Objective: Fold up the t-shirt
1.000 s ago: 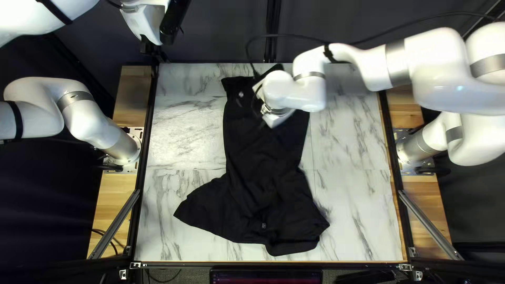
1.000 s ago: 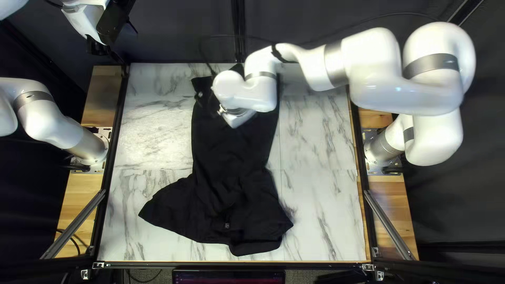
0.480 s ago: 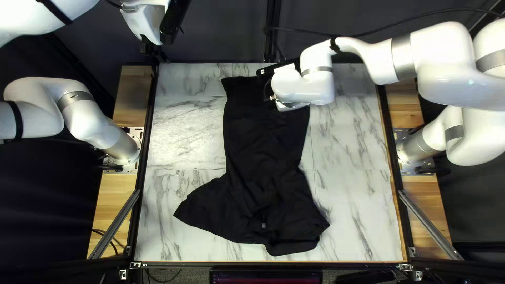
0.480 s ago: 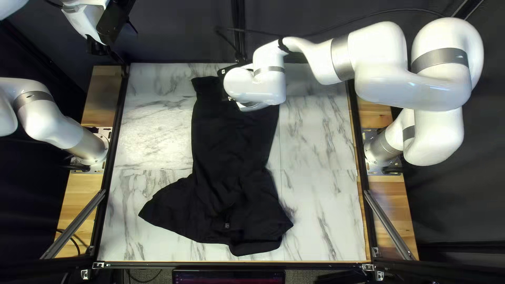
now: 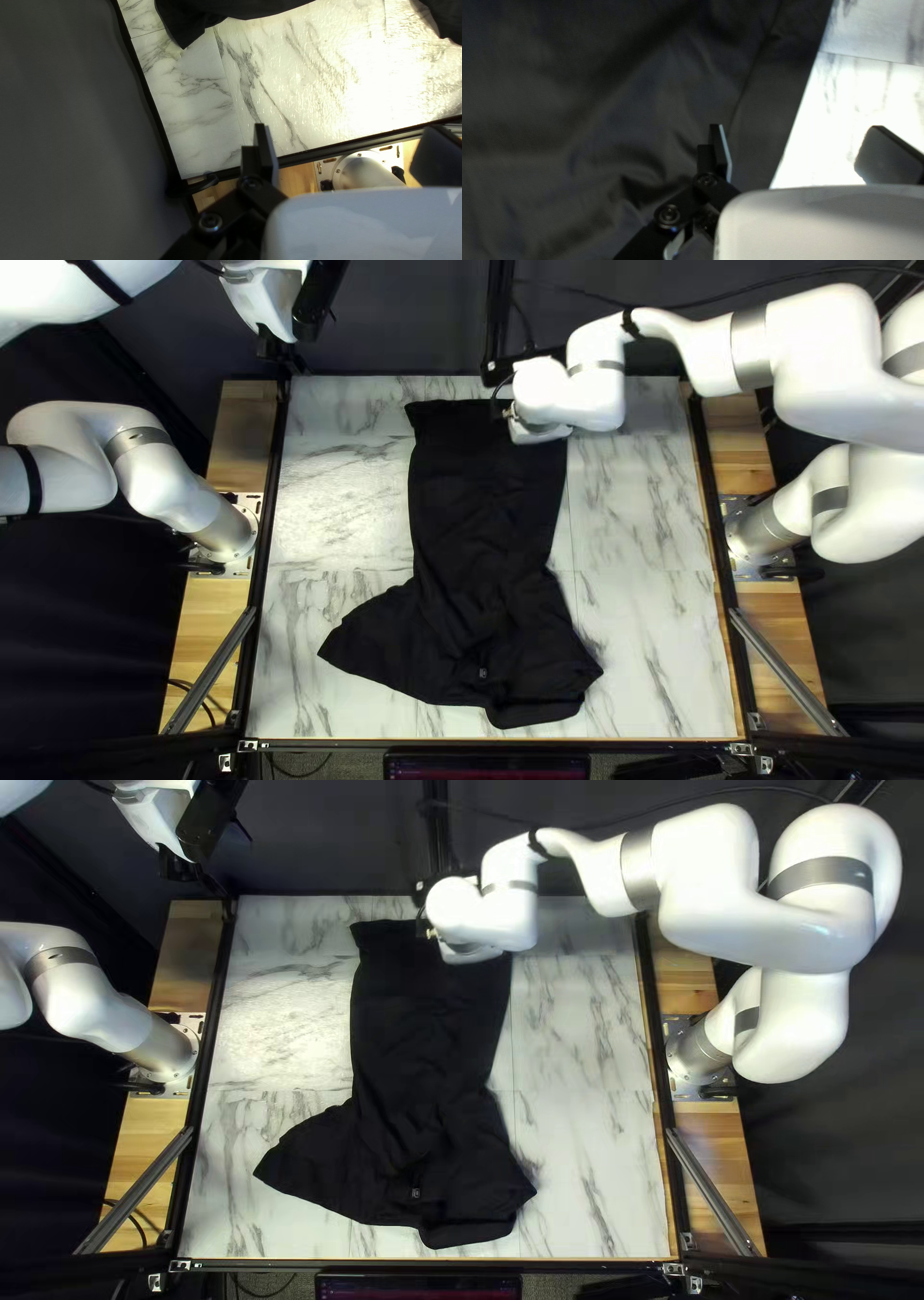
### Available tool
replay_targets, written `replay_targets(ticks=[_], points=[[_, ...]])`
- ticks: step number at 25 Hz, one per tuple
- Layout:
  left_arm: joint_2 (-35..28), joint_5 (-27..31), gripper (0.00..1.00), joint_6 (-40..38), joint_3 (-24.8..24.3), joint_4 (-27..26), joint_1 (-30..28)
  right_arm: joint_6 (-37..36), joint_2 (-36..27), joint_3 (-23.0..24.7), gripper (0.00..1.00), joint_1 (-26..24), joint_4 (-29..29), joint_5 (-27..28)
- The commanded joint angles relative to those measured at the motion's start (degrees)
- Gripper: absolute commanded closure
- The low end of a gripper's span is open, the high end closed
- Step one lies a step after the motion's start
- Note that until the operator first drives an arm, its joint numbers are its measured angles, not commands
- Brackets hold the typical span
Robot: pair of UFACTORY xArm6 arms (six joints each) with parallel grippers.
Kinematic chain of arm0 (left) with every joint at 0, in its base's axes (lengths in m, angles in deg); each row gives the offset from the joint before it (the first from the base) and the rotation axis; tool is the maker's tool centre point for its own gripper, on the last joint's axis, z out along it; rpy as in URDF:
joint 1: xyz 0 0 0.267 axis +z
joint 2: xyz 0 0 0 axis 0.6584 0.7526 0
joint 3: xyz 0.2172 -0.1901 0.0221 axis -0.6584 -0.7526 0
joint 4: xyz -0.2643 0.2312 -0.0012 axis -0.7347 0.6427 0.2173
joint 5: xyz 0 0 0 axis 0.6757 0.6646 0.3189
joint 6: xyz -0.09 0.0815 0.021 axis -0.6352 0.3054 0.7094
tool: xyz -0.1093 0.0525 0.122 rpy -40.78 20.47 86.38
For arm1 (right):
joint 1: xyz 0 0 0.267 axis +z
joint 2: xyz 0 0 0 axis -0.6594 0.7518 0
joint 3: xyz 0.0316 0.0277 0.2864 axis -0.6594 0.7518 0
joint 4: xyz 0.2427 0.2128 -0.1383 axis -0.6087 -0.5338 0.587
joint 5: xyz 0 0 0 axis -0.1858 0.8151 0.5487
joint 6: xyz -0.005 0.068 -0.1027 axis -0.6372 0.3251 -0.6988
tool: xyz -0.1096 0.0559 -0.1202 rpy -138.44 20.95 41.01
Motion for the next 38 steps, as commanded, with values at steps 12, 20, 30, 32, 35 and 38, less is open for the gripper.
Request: replay_targets(ticks=[12,20,30,32,35,38], points=[[0.0,0.0,0.0,0.0,0.0,0.0,0.0,-4.64,7.33,-4.37,0.0,-6.58,-2.6,2.3],[0.0,0.0,0.0,0.0,0.0,0.0,0.0,-2.37,7.68,-1.0,0.0,-9.78,-3.67,-2.16],[0.0,0.0,0.0,0.0,0.0,0.0,0.0,-2.3,7.36,0.89,0.16,-11.37,-4.73,-3.9],[0.0,0.0,0.0,0.0,0.0,0.0,0.0,-2.22,7.4,0.85,0.47,-11.36,-4.82,-3.82],[0.0,0.0,0.0,0.0,0.0,0.0,0.0,-2.15,7.5,0.93,0.85,-11.44,-4.95,-3.82],[0.0,0.0,0.0,0.0,0.0,0.0,0.0,-2.18,7.51,0.58,0.89,-11.29,-5.23,-3.33]])
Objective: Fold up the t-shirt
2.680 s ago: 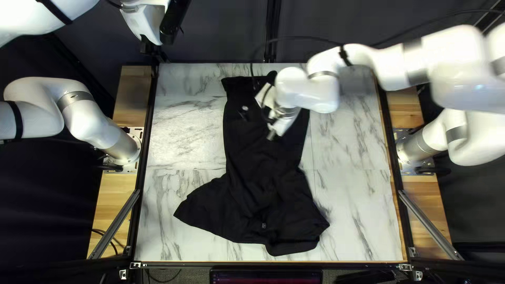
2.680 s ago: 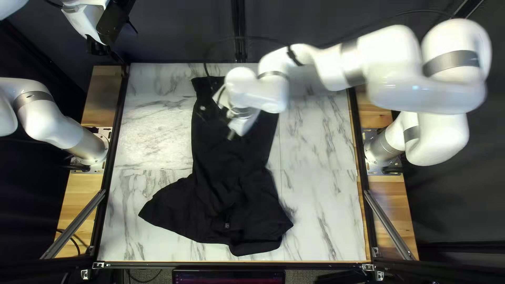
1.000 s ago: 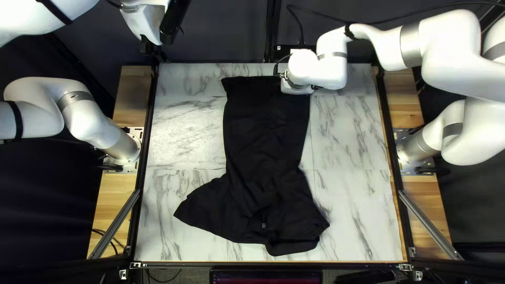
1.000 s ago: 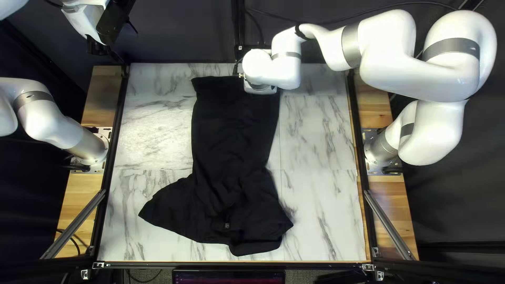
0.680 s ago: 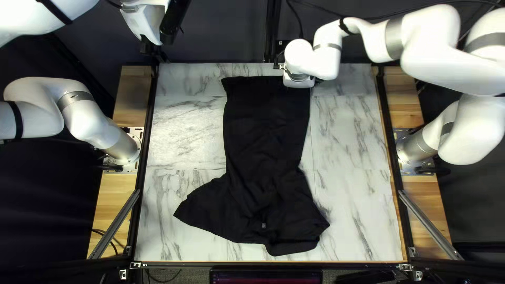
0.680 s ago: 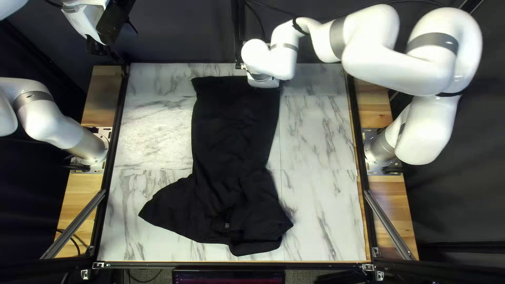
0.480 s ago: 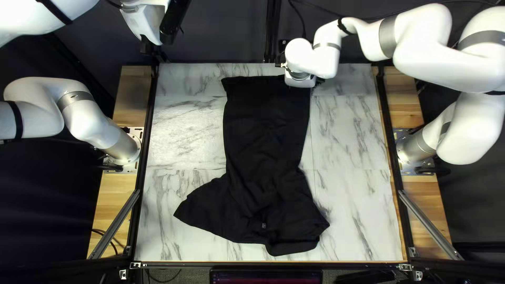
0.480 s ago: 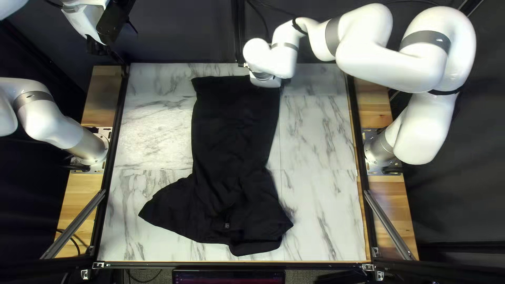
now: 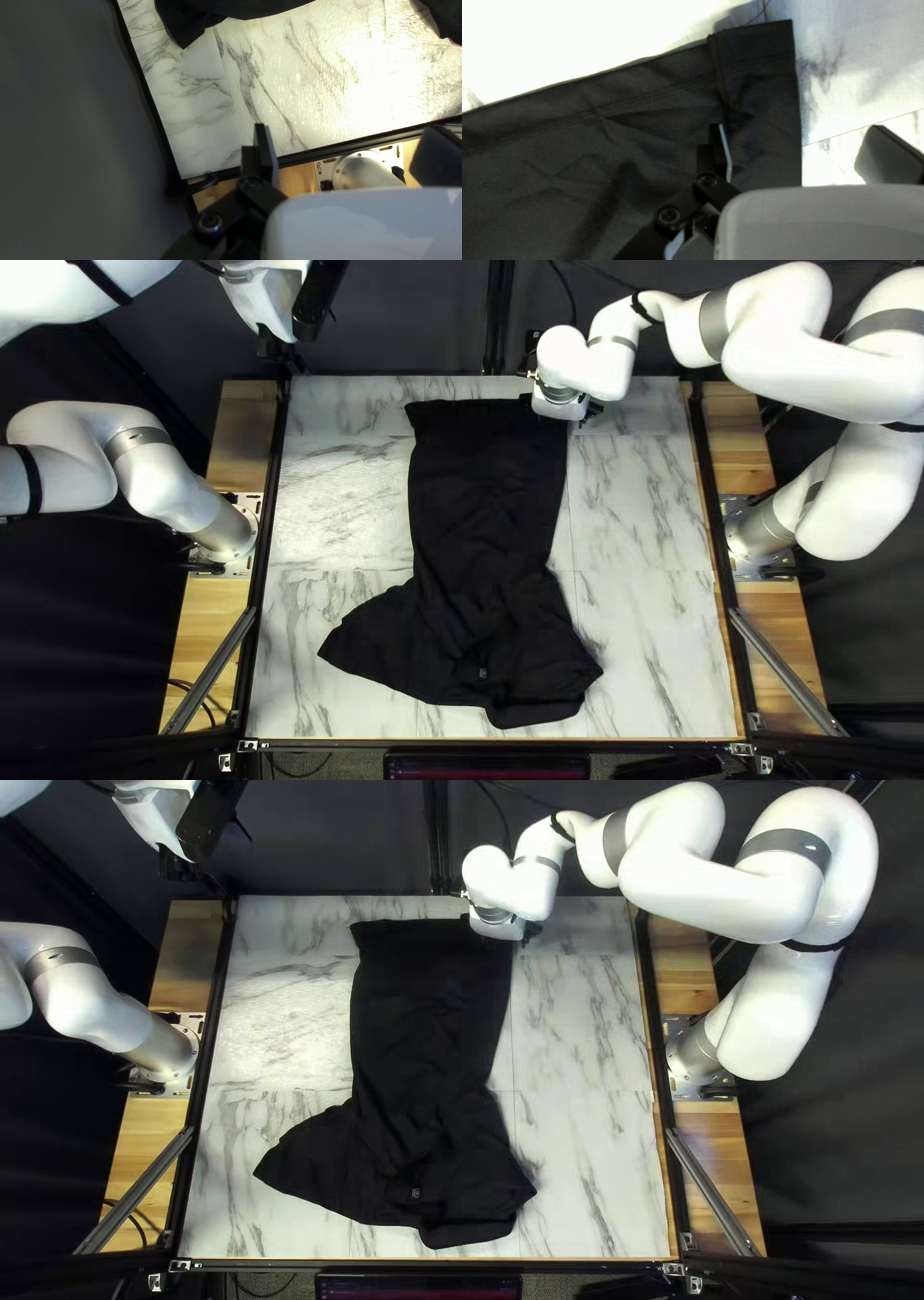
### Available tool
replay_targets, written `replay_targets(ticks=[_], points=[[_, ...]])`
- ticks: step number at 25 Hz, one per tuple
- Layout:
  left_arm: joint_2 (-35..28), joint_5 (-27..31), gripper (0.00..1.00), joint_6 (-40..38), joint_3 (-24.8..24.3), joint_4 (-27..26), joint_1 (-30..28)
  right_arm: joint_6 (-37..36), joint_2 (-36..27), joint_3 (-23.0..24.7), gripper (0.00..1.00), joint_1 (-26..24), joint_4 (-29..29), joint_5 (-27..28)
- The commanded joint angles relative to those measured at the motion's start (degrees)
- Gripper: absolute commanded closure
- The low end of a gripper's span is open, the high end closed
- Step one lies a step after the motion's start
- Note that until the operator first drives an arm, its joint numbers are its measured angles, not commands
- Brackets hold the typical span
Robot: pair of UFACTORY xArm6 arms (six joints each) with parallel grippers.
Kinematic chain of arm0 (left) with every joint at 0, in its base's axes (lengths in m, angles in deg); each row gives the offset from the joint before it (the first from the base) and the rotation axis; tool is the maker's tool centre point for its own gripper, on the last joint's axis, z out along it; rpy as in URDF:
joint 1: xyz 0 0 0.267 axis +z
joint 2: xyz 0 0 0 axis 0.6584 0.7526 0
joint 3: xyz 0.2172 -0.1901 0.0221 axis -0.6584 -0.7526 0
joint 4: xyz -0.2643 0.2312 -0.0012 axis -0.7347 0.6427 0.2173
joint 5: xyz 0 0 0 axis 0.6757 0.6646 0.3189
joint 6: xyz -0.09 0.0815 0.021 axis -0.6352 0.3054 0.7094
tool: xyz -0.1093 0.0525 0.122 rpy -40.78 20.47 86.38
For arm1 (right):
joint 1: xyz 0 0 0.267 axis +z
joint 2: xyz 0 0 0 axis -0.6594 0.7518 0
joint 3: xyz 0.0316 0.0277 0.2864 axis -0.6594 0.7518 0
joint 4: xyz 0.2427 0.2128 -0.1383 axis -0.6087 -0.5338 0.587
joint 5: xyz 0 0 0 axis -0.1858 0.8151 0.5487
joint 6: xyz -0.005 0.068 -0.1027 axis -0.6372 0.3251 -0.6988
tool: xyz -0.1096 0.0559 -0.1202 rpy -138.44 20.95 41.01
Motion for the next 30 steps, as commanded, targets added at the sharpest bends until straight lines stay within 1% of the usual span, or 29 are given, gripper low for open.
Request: replay_targets(ticks=[1,4,6,7,8,9,10,11,15,19,24,30], points=[[0.0,0.0,0.0,0.0,0.0,0.0,0.0,-0.11,-0.01,-0.26,0.9,0.03,-0.22,0.42],[0.0,0.0,0.0,0.0,0.0,0.0,0.0,-0.21,-0.04,-0.39,0.9,-0.01,-0.17,0.5],[0.0,0.0,0.0,0.0,0.0,0.0,0.0,-0.05,-0.41,-0.67,0.85,0.31,-0.13,0.99],[0.0,0.0,0.0,0.0,0.0,0.0,0.0,0.03,-0.55,-0.72,0.81,0.41,-0.08,1.13],[0.0,0.0,0.0,0.0,0.0,0.0,0.0,0.11,-0.93,-0.84,0.69,0.64,-0.06,1.52],[0.0,0.0,0.0,0.0,0.0,0.0,0.0,0.23,-1.11,-0.93,0.31,0.79,-0.03,1.73],[0.0,0.0,0.0,0.0,0.0,0.0,0.0,0.32,-1.04,-1.31,0.03,0.98,-0.01,2.09],[0.0,0.0,0.0,0.0,0.0,0.0,0.0,0.43,-0.78,-1.93,0.0,1.22,0.11,2.58],[0.0,0.0,0.0,0.0,0.0,0.0,0.0,0.23,1.36,-4.39,0.0,1.14,0.28,3.7],[0.0,0.0,0.0,0.0,0.0,0.0,0.0,-0.92,3.04,-6.92,0.0,1.13,-0.59,5.96],[0.0,0.0,0.0,0.0,0.0,0.0,0.0,-1.72,3.46,-8.42,0.0,0.74,-0.68,7.93],[0.0,0.0,0.0,0.0,0.0,0.0,0.0,-2.66,5.0,-10.34,0.0,0.13,-0.62,8.87]])
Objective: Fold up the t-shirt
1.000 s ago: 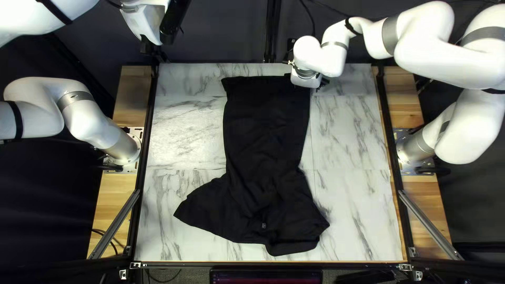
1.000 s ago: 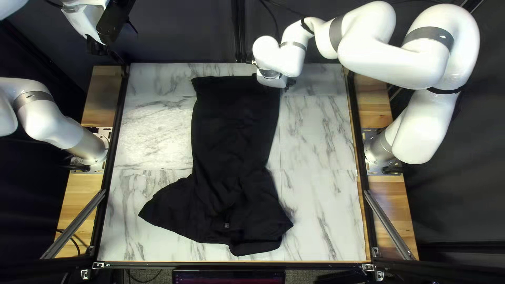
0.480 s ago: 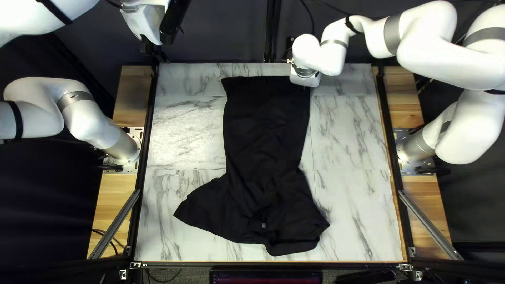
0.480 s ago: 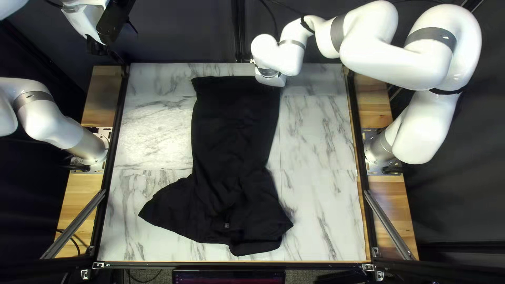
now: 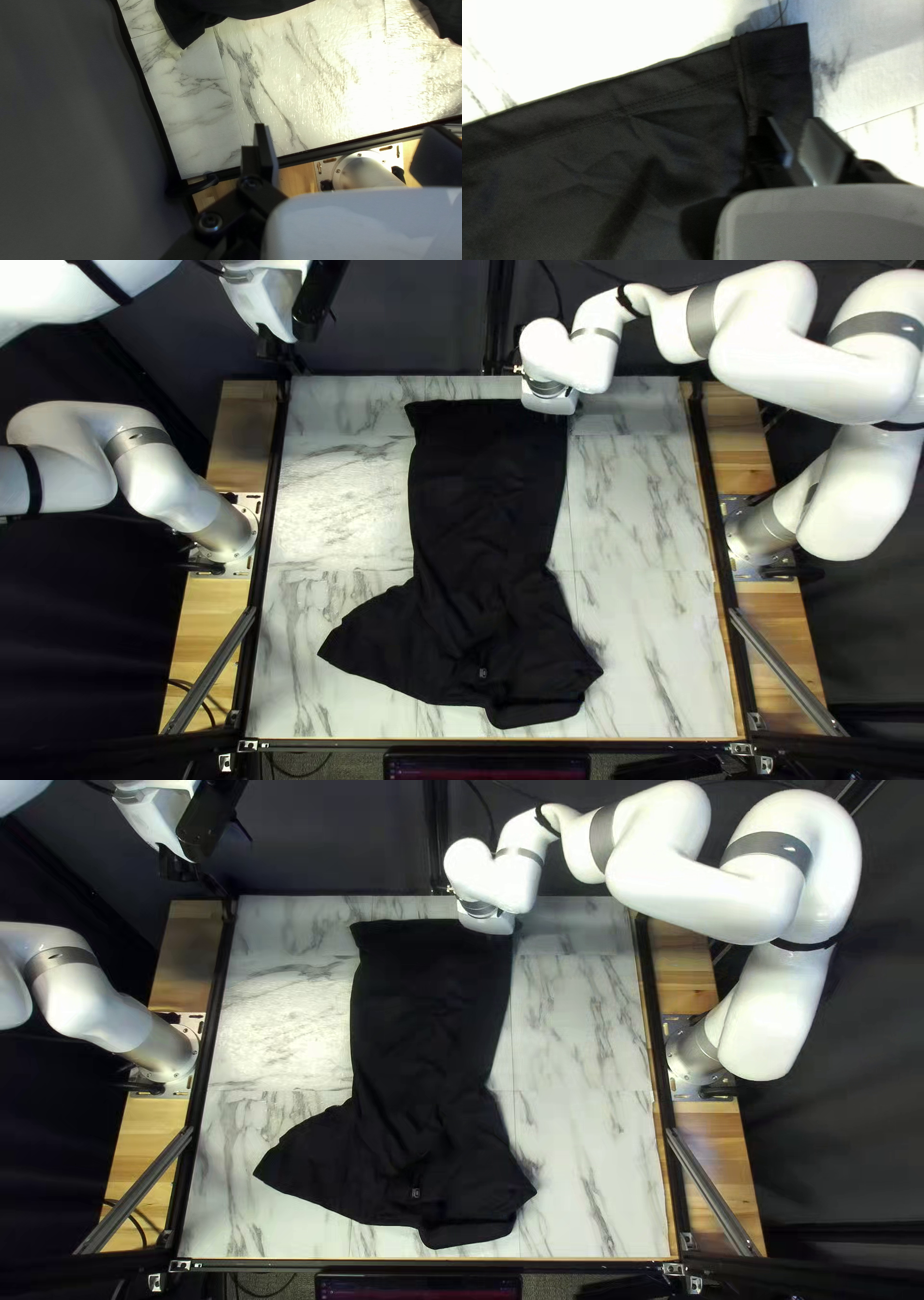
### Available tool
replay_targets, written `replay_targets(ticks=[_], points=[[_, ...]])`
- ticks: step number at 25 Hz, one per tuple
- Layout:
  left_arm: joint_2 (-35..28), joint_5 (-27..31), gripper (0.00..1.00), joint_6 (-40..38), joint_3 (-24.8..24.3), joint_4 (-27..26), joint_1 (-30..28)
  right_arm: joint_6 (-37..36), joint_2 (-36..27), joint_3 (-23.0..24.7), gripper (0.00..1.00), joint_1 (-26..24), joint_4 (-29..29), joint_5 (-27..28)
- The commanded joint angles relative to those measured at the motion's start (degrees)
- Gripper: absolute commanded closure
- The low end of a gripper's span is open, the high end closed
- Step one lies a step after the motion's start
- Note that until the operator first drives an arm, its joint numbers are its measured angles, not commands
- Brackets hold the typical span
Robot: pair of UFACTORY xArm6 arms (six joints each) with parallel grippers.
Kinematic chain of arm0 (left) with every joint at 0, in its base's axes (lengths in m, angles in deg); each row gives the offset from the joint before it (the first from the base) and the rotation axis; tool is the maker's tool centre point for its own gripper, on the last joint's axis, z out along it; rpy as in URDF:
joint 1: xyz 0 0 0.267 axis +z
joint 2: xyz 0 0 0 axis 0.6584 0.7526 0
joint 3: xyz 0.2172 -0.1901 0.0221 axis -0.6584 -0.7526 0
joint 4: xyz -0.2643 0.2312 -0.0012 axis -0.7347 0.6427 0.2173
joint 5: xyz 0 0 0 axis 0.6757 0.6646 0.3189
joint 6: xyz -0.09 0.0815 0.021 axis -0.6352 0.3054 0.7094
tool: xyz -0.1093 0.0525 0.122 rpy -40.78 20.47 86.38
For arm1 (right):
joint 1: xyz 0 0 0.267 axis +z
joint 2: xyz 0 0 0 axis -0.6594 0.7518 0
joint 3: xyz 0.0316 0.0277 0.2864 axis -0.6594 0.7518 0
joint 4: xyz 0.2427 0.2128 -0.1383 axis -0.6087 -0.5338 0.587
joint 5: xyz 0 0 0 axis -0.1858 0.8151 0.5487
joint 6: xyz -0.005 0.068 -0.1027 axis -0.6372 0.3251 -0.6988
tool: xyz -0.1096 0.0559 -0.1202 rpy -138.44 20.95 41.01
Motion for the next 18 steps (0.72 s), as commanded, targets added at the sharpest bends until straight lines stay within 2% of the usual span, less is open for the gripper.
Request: replay_targets(ticks=[1,18], points=[[0.0,0.0,0.0,0.0,0.0,0.0,0.0,-0.6,1.35,-1.29,0.0,-0.46,0.11,0.59],[0.0,0.0,0.0,0.0,0.0,0.0,0.0,-1.62,4.49,-4.61,0.0,-1.73,0.05,4.33]])
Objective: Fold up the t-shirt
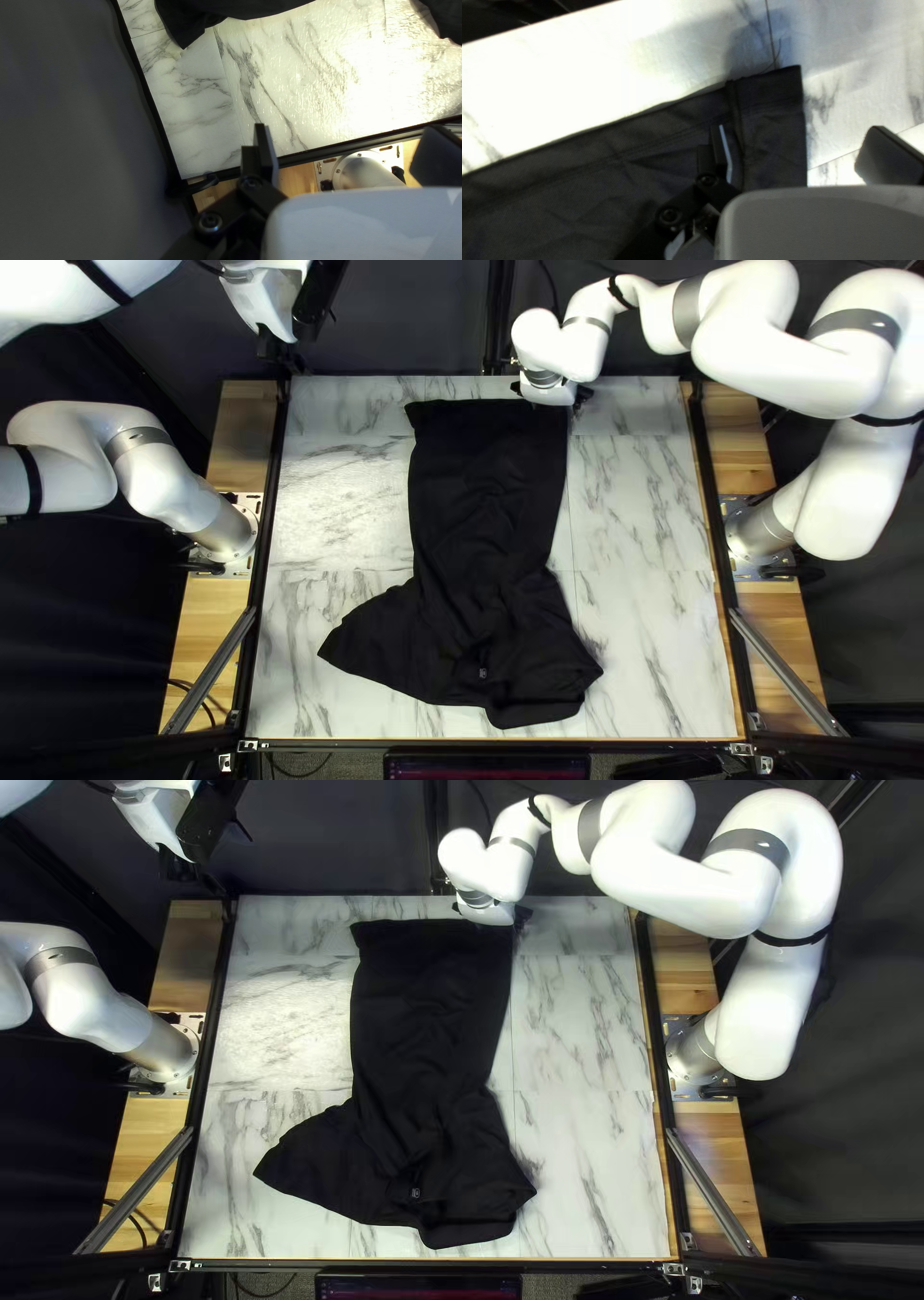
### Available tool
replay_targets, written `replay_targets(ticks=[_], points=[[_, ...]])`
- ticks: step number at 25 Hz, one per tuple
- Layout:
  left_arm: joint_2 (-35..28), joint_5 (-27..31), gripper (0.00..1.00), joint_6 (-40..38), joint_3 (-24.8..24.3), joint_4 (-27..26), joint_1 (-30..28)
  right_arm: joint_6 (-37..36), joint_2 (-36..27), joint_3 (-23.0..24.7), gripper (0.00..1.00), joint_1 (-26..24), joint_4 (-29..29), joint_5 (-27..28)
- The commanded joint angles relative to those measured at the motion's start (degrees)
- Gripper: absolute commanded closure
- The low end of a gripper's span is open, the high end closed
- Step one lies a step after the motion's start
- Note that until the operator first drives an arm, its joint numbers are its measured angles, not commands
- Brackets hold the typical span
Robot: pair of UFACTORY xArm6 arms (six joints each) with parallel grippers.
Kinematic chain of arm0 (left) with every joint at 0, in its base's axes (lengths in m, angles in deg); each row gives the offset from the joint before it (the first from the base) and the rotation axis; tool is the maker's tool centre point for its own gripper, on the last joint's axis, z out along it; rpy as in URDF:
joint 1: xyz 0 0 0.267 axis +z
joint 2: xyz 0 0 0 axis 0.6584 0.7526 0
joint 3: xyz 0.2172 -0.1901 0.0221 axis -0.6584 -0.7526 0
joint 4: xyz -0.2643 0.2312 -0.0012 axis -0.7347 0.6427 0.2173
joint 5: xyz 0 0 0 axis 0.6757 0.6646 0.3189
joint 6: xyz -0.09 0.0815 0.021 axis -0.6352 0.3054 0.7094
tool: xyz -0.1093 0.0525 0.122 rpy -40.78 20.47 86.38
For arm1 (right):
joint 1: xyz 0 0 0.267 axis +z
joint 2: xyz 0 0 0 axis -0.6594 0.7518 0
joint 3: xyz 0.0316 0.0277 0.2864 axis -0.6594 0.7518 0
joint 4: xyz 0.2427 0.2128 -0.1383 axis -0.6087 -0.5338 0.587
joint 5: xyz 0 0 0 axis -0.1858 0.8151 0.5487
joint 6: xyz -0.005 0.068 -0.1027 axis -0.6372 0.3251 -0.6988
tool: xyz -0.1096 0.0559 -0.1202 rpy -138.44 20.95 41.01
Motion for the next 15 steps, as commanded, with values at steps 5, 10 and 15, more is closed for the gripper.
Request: replay_targets(ticks=[5,10,15], points=[[0.0,0.0,0.0,0.0,0.0,0.0,0.0,-0.25,0.89,-0.93,0.12,-0.05,-0.07,0.78],[0.0,0.0,0.0,0.0,0.0,0.0,0.0,-0.25,1.45,-1.67,0.18,0.14,-0.03,1.58],[0.0,0.0,0.0,0.0,0.0,0.0,0.0,-0.37,1.81,-2.11,0.54,0.24,-0.18,2.0]])
